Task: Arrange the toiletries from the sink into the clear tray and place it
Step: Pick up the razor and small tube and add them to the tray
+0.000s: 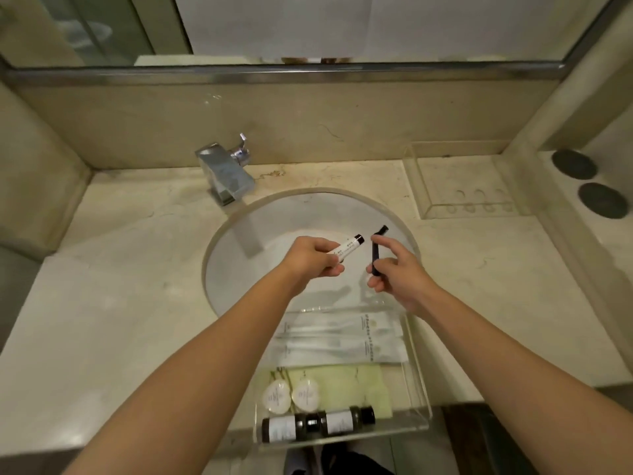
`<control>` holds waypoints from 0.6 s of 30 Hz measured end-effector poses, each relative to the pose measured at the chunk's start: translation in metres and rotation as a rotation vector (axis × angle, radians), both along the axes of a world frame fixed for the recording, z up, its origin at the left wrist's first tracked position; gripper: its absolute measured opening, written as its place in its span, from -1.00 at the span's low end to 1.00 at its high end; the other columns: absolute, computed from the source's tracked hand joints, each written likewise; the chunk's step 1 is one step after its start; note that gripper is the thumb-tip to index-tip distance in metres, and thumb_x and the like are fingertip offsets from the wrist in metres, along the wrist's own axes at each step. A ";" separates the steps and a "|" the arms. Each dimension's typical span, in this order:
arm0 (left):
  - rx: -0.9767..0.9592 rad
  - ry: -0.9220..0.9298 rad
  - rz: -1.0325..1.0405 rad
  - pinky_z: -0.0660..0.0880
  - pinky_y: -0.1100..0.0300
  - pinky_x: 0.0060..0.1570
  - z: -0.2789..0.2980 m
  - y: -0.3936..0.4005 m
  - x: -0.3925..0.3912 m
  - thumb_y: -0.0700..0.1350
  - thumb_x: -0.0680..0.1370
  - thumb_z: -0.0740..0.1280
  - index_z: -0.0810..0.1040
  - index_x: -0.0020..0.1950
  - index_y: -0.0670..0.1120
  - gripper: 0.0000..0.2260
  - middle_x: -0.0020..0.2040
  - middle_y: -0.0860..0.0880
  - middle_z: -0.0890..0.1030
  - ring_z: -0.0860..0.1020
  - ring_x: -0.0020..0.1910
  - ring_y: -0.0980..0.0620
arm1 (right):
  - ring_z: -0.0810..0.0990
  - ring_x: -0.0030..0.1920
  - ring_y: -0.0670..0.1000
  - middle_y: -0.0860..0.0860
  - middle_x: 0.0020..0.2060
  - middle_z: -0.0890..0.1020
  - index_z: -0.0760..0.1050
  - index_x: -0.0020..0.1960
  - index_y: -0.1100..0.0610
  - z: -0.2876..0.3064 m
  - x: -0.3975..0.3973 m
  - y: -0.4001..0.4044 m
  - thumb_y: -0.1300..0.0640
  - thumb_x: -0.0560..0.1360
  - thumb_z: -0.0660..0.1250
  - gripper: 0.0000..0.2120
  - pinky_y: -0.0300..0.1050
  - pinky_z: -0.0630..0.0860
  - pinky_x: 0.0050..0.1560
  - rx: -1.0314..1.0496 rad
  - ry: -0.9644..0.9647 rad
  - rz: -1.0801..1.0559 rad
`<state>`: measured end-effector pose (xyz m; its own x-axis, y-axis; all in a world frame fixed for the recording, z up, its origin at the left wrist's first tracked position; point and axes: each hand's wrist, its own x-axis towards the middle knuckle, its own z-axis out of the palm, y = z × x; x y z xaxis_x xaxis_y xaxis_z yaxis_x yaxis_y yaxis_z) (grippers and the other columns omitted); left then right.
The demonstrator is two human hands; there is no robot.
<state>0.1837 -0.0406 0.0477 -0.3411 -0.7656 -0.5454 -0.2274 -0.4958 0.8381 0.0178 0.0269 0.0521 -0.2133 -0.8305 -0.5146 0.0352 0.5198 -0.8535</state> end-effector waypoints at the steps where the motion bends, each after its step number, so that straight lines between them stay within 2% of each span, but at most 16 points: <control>1: -0.005 0.010 0.003 0.65 0.24 -0.15 0.003 0.009 0.004 -0.44 0.51 0.29 0.56 0.14 -0.36 -0.78 -0.02 -0.20 0.56 0.64 -0.23 -0.04 | 0.55 -0.42 0.03 0.17 -0.20 0.53 0.41 0.27 0.03 0.005 0.002 0.009 0.41 0.55 0.10 -0.58 -0.18 0.50 -0.39 -0.012 -0.007 0.003; 4: -0.003 0.044 0.025 0.65 0.24 -0.22 0.013 0.033 0.016 -0.45 0.50 0.31 0.57 0.12 -0.33 -0.79 0.01 -0.26 0.55 0.64 -0.23 -0.06 | 0.58 -0.38 0.06 0.17 -0.23 0.51 0.49 0.18 0.20 0.015 0.007 0.032 0.42 0.55 0.10 -0.68 -0.22 0.52 -0.39 -0.039 -0.044 -0.009; 8: 0.015 0.075 0.028 0.65 0.19 -0.15 0.023 0.061 0.032 -0.45 0.47 0.35 0.58 0.02 -0.24 -0.81 -0.09 -0.25 0.58 0.66 -0.22 -0.12 | 0.62 -0.32 0.08 0.18 -0.23 0.57 0.52 0.06 0.23 0.025 0.018 0.058 0.39 0.56 0.16 -0.80 -0.21 0.58 -0.29 -0.068 -0.115 -0.042; 11: 0.026 0.088 0.025 0.65 0.20 -0.16 0.025 0.078 0.041 -0.45 0.47 0.35 0.58 0.00 -0.25 -0.82 -0.07 -0.27 0.59 0.67 -0.22 -0.14 | 0.65 -0.29 0.11 0.22 -0.20 0.62 0.53 0.03 0.26 0.028 0.025 0.075 0.36 0.59 0.13 -0.80 -0.20 0.61 -0.25 -0.083 -0.147 -0.049; 14: 0.049 0.092 0.027 0.65 0.21 -0.16 0.024 0.092 0.050 -0.47 0.48 0.33 0.59 -0.04 -0.25 -0.83 -0.07 -0.26 0.60 0.67 -0.24 -0.14 | 0.68 -0.26 0.15 0.25 -0.18 0.65 0.52 0.00 0.26 0.028 0.032 0.090 0.40 0.58 0.09 -0.77 -0.18 0.63 -0.26 -0.071 -0.126 -0.046; 18: 0.076 0.084 0.029 0.65 0.20 -0.18 0.022 0.109 0.058 -0.48 0.49 0.29 0.59 -0.07 -0.26 -0.83 -0.06 -0.26 0.59 0.67 -0.22 -0.16 | 0.69 -0.22 0.16 0.22 -0.16 0.69 0.49 0.05 0.27 0.026 0.039 0.107 0.45 0.52 0.15 -0.79 -0.10 0.65 -0.17 -0.079 -0.006 -0.021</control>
